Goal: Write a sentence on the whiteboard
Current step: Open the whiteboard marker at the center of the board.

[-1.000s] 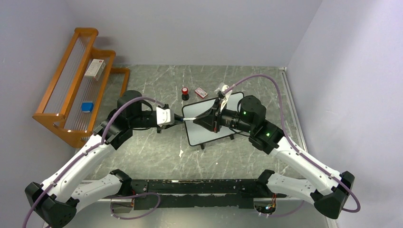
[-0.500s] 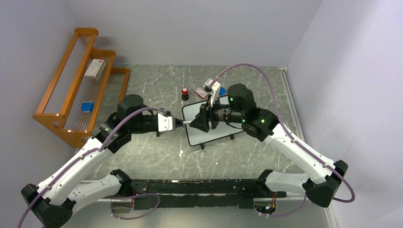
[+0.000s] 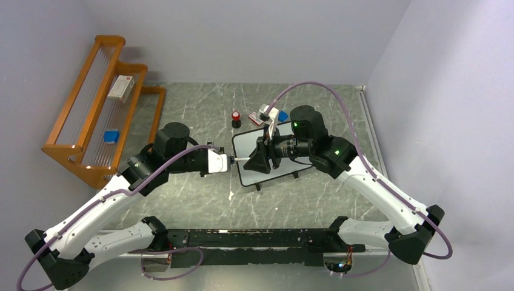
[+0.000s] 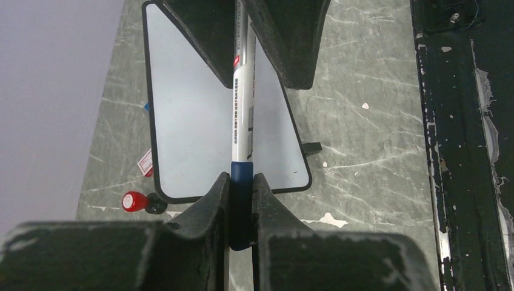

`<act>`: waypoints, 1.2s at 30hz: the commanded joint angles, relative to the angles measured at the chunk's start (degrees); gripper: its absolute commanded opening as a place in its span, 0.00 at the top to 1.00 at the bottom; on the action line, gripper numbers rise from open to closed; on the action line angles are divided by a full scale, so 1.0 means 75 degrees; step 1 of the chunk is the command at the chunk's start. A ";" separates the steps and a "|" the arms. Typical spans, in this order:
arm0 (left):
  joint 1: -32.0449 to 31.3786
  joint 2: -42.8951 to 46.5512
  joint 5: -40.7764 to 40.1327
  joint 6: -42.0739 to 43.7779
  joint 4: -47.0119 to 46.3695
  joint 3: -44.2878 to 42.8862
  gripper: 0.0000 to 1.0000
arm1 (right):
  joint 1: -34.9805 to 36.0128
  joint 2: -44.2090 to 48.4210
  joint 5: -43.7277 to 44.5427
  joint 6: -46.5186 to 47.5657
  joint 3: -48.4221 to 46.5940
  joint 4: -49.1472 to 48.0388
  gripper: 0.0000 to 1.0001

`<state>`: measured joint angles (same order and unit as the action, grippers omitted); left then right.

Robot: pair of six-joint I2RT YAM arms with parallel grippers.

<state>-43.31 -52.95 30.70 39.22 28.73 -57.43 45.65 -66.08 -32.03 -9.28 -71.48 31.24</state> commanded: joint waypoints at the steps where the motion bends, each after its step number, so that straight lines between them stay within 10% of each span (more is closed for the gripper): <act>1: -0.0051 -0.0100 -0.0077 0.0073 0.0058 -0.0265 0.95 | -0.0069 0.0116 -0.0436 -0.0209 0.0231 -0.0336 0.52; 36: -0.0053 0.0119 -0.0012 -0.0914 -0.1199 0.0607 0.95 | -0.0277 0.0710 -0.0768 -0.0849 0.0997 -0.1746 1.00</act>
<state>-43.51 -52.10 32.40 34.00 23.57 -54.37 43.62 -62.08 -34.96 -14.70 -64.16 20.62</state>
